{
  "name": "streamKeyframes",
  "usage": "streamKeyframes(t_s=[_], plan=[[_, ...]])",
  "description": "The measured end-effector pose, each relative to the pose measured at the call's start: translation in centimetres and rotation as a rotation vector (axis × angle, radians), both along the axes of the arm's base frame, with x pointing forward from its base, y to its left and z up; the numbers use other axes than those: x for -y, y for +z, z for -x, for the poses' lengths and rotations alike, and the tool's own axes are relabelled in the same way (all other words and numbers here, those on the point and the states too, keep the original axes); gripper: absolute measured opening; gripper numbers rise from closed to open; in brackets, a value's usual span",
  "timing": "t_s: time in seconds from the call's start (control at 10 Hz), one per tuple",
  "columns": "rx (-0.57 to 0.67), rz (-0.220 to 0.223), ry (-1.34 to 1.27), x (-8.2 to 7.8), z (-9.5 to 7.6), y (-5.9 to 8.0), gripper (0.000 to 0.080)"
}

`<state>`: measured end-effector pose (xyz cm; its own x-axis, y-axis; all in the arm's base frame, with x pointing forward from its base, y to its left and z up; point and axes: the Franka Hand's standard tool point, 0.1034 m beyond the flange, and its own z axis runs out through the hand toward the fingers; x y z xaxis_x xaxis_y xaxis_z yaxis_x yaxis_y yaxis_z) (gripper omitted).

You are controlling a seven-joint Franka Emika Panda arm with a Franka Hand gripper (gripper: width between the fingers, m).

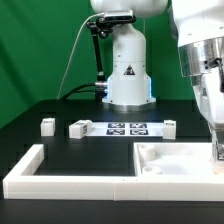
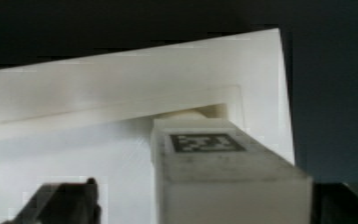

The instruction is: Assemble one leg

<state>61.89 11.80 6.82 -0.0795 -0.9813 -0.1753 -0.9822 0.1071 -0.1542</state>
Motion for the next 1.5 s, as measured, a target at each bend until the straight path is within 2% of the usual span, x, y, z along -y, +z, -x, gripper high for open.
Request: streamKeyframes(t_s=[0.2, 0.3, 0.4, 0.5, 0.7, 1.0, 1.2, 1.4, 1.5], plan=[[0.003, 0.029, 0.227, -0.56, -0.17, 0.19, 0.0637], [0.035, 0.059, 0.412, -0.25, -0.34, 0.08, 0.0647], [0.043, 0.071, 0.476, -0.27, -0.29, -0.07, 0.0647], [0.057, 0.110, 0.636, -0.28, -0.28, -0.08, 0.0649], [0.081, 0.151, 0.836, 0.30, -0.39, -0.26, 0.0649], [0.069, 0.255, 1.141, -0.28, -0.50, 0.03, 0.0649], [0.083, 0.282, 1.296, -0.04, -0.55, 0.04, 0.0649], [0.093, 0.291, 1.367, 0.12, -0.61, 0.05, 0.0649], [0.093, 0.290, 1.363, 0.11, -0.60, 0.05, 0.0532]])
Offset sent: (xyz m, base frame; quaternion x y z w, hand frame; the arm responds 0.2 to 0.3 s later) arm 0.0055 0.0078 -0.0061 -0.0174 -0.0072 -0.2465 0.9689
